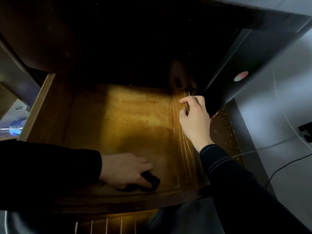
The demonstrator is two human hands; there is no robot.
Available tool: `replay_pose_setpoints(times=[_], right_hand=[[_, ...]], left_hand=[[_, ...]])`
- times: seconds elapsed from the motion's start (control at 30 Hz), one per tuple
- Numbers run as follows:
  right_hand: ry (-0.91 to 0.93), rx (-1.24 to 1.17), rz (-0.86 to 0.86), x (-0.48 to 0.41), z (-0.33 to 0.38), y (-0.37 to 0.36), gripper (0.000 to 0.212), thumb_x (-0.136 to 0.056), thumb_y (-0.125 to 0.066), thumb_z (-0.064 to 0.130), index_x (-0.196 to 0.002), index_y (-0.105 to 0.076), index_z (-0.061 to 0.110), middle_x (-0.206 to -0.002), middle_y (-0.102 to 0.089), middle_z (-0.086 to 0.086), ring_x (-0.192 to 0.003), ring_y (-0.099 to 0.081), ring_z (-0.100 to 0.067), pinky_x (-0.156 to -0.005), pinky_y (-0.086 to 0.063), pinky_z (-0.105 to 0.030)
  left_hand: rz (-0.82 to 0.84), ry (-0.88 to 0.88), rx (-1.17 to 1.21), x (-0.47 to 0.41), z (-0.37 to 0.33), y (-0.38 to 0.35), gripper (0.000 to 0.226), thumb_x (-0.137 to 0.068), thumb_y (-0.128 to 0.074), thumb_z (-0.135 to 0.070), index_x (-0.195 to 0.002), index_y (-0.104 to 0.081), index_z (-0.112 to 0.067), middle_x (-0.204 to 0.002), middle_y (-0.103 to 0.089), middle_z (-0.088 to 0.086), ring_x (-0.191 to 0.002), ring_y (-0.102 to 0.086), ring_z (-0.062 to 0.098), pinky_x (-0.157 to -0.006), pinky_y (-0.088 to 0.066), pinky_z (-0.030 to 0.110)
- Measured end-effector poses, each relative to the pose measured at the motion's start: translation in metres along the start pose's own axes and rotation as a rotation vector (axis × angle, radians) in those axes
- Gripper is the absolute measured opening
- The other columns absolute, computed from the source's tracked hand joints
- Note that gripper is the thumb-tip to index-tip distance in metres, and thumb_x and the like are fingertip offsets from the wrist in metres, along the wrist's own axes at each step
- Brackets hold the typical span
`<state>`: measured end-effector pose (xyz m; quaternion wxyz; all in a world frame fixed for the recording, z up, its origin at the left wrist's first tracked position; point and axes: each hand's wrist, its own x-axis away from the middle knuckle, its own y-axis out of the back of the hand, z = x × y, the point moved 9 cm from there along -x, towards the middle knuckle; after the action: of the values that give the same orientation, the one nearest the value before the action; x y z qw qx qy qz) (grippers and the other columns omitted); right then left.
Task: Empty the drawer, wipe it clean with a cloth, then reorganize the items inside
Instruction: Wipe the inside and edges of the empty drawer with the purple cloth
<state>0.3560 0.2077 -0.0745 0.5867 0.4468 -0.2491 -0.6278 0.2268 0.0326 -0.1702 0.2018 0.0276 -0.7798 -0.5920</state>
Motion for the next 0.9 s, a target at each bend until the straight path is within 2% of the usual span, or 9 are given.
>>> replay_pose_setpoints(times=[0.13,0.27,0.5,0.57,0.63,0.73,0.83,0.9], right_hand=[[-0.008,0.008,0.000,0.002,0.001,0.002,0.020,-0.097,-0.055,0.017,-0.116,-0.061,0.025,-0.127,-0.045,0.004,-0.066,-0.058,-0.009,-0.056,-0.031,-0.013],[-0.001,0.012,0.000,0.003,0.003,0.003,0.020,-0.097,-0.055,0.016,-0.115,-0.061,0.023,-0.126,-0.046,0.003,-0.068,-0.058,-0.010,-0.056,-0.030,-0.012],[0.006,0.023,0.000,0.003,0.004,0.003,0.021,-0.098,-0.055,0.017,-0.116,-0.061,0.023,-0.126,-0.046,0.003,-0.064,-0.054,-0.004,-0.055,-0.033,-0.015],[0.008,0.032,0.003,0.003,0.006,0.004,0.021,-0.098,-0.054,0.017,-0.117,-0.060,0.023,-0.127,-0.046,0.002,-0.070,-0.058,-0.009,-0.060,-0.041,-0.020],[0.006,0.033,0.001,0.003,0.007,0.005,0.021,-0.098,-0.054,0.017,-0.117,-0.061,0.023,-0.127,-0.046,0.001,-0.073,-0.059,-0.013,-0.063,-0.046,-0.025],[0.022,0.028,0.001,0.003,0.008,0.005,0.021,-0.098,-0.055,0.016,-0.118,-0.060,0.021,-0.127,-0.046,0.000,-0.073,-0.060,-0.013,-0.063,-0.044,-0.023],[0.026,0.025,0.001,0.003,0.006,0.004,0.021,-0.097,-0.055,0.016,-0.117,-0.060,0.021,-0.126,-0.046,0.001,-0.075,-0.060,-0.014,-0.063,-0.044,-0.023],[0.027,0.018,-0.003,0.002,0.005,0.003,0.021,-0.097,-0.056,0.017,-0.116,-0.060,0.022,-0.126,-0.046,0.001,-0.075,-0.059,-0.014,-0.061,-0.041,-0.020]], left_hand=[[-0.068,0.000,-0.085,-0.045,-0.011,0.011,0.054,-0.099,-0.052,-0.025,-0.150,-0.038,-0.031,-0.125,-0.042,0.008,-0.105,-0.045,0.028,-0.074,-0.049,0.042],[-0.112,-0.021,-0.122,-0.072,-0.011,0.025,0.053,-0.096,-0.054,-0.024,-0.148,-0.045,-0.033,-0.132,-0.042,0.011,-0.104,-0.047,0.028,-0.073,-0.049,0.039],[-0.123,-0.001,-0.200,-0.068,-0.003,0.018,0.058,-0.091,-0.060,-0.030,-0.146,-0.044,-0.040,-0.123,-0.044,0.009,-0.098,-0.046,0.027,-0.066,-0.043,0.035],[-0.124,0.063,-0.186,-0.068,0.011,0.023,0.059,-0.090,-0.058,-0.030,-0.146,-0.043,-0.041,-0.124,-0.041,0.009,-0.100,-0.044,0.028,-0.066,-0.045,0.034],[-0.161,0.177,-0.132,-0.063,0.038,0.034,0.058,-0.091,-0.055,-0.028,-0.146,-0.043,-0.043,-0.124,-0.039,0.007,-0.103,-0.043,0.027,-0.063,-0.040,0.033],[-0.188,0.333,-0.086,-0.058,0.084,0.053,0.055,-0.095,-0.053,-0.025,-0.145,-0.043,-0.046,-0.123,-0.039,0.005,-0.110,-0.042,0.026,-0.067,-0.040,0.034],[-0.207,0.359,-0.055,-0.062,0.113,0.064,0.050,-0.096,-0.052,-0.024,-0.140,-0.049,-0.047,-0.112,-0.038,-0.001,-0.108,-0.043,0.024,-0.067,-0.036,0.032],[-0.229,0.419,-0.051,-0.064,0.137,0.068,0.050,-0.096,-0.051,-0.024,-0.140,-0.050,-0.047,-0.116,-0.041,0.002,-0.109,-0.044,0.026,-0.071,-0.039,0.032]])
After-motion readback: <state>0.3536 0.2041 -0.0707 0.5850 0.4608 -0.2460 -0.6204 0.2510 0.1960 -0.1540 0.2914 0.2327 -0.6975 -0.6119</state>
